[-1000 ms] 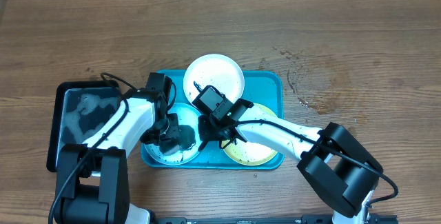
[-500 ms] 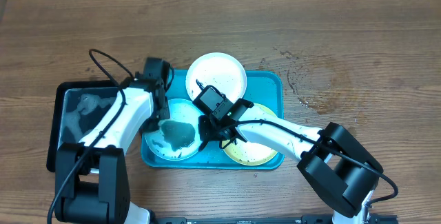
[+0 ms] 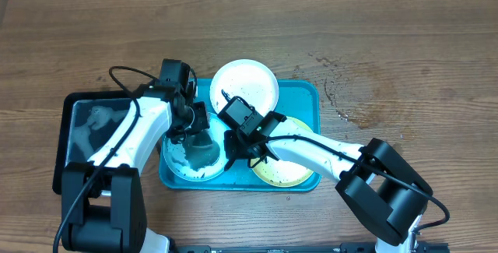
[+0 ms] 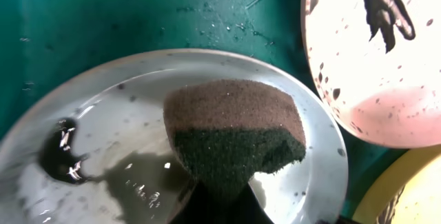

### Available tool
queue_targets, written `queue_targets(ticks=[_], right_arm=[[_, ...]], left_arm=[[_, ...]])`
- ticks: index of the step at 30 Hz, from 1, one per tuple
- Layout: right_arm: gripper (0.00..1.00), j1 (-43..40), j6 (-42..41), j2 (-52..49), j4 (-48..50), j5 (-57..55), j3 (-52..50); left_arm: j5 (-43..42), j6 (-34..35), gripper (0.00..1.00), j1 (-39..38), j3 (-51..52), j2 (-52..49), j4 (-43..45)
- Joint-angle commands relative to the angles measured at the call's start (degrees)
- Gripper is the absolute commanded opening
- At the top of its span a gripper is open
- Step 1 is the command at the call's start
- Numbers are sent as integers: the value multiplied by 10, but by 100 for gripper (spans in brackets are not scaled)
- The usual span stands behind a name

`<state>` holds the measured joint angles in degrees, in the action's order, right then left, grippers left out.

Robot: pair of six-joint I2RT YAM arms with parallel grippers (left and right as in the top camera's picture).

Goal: Clean dirty plates on tray and stack at the side
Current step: 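Scrub the light blue plate center with the sponge in left gripper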

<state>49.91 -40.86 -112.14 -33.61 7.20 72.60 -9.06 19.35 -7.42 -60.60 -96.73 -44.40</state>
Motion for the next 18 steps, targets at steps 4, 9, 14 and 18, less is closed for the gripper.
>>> queue_targets(ticks=[4,9,14,18], right_arm=[[12,-2,4,-8,-1,-11,1],[12,-2,6,-8,-4,-11,1],[11,-2,6,-8,-4,-11,1],[11,-2,6,-8,-4,-11,1]], left_arm=[[61,82,4,4,36,-19,27],[114,90,4,20,36,-23,11],[183,90,4,40,37,-23,-29],[276,116,4,43,37,-23,-70]])
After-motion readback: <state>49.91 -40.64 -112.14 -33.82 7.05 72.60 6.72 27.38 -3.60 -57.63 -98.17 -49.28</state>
